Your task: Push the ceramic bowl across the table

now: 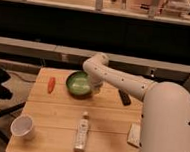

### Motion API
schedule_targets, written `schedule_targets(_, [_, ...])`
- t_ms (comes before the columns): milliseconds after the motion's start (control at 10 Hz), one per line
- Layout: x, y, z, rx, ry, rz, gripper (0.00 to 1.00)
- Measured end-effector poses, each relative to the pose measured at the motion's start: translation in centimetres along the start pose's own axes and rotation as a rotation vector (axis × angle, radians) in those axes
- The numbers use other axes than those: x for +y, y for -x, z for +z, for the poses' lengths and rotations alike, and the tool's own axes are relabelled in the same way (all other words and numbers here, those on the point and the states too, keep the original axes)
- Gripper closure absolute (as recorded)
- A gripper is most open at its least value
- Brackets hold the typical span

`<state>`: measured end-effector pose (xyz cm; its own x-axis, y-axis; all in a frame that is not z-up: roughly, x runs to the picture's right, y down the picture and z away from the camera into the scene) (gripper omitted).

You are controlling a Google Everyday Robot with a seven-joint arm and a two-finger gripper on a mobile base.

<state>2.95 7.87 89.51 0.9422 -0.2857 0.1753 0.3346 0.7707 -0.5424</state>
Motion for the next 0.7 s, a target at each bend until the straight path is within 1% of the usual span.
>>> schedule_targets(100, [0.0, -0.1, 0.1, 0.000, 0.001, -0.005, 1.00])
schedule_targets(300, [-0.4, 0.7, 0.3, -0.013, -0.005, -0.027, 1.00])
schedule_targets(600, [0.4, -0.9, 0.6, -0.037, -0.002, -0.008, 1.00])
schedule_targets(700, [0.3, -0.6, 0.6, -0.043, -0.002, -0.011, 1.00])
